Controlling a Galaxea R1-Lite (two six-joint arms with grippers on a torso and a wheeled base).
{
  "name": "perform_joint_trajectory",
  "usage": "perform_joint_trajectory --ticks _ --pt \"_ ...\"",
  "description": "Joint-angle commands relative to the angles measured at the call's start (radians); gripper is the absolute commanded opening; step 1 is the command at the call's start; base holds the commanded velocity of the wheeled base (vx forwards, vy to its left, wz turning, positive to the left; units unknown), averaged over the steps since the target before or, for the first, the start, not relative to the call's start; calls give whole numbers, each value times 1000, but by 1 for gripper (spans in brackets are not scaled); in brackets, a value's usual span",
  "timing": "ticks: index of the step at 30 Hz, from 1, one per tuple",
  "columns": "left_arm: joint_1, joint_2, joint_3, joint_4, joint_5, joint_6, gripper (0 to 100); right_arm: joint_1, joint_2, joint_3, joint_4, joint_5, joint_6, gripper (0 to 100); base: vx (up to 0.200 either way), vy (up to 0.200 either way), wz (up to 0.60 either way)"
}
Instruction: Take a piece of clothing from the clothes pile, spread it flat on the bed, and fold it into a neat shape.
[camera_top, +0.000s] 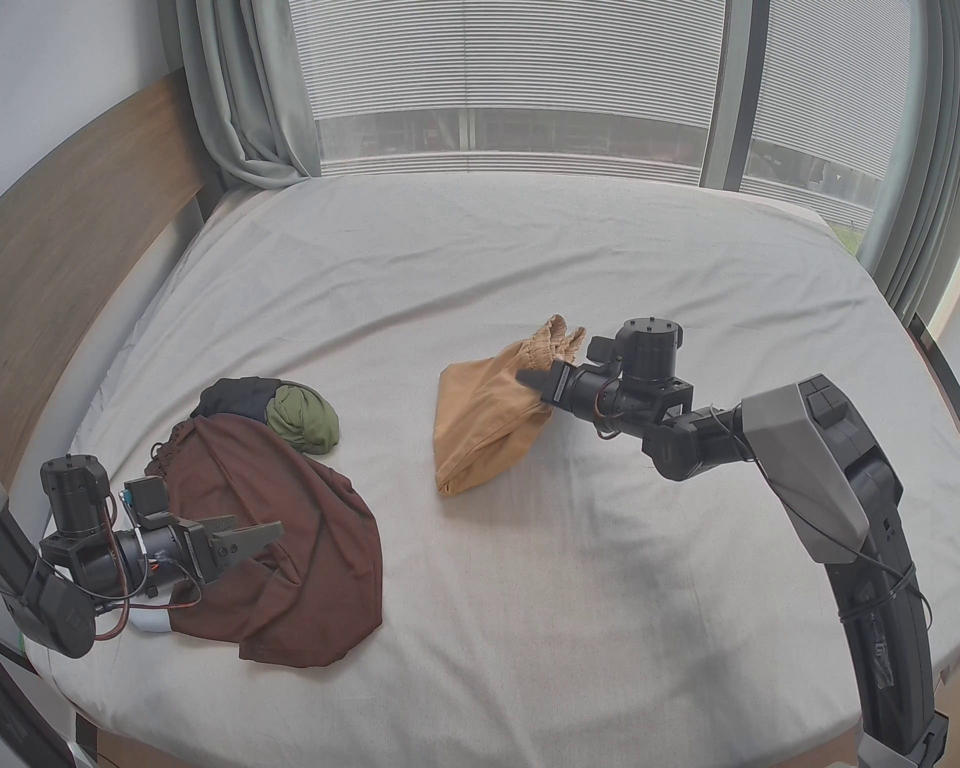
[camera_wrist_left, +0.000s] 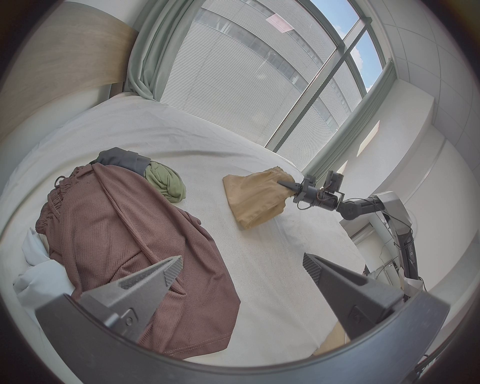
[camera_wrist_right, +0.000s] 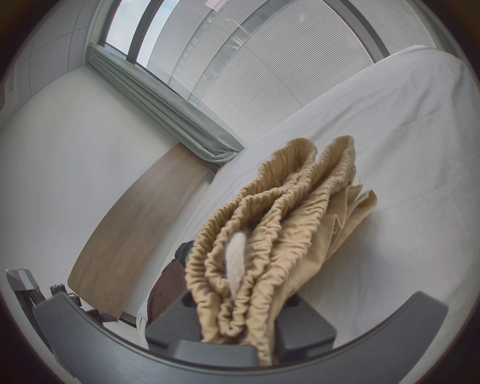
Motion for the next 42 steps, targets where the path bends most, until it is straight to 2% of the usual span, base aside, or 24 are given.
perform_joint_trajectory --ticks 1,6,12,13,18,25,30,35,42 --pt "0 3 1 0 0 -1 100 -48 -6 156 -47 -24 -22 0 0 0 0" --pt "0 3 -1 -2 0 -1 100 -53 -29 291 -130 -28 -23 0 0 0 0" --pt "0 6 -1 -26 0 -2 100 -65 -14 351 -208 -43 -23 0 0 0 0" --pt "0 6 -1 -29 0 -2 100 -65 -14 356 -212 -43 -23 100 0 0 0" --pt "2 5 -1 -32 0 -4 100 -67 -26 360 -215 -85 -23 100 0 0 0" --pt "2 2 -1 -39 0 -8 100 -116 -157 443 -239 -88 -30 100 0 0 0" --pt "0 2 -1 -74 0 -44 100 -130 -272 475 -230 -88 -68 100 0 0 0" --pt "0 5 1 -94 0 -50 100 -93 -328 491 -193 -88 -69 100 0 0 0" --pt "0 6 1 -94 0 -50 100 -28 -279 492 -193 -89 -69 100 0 0 0"
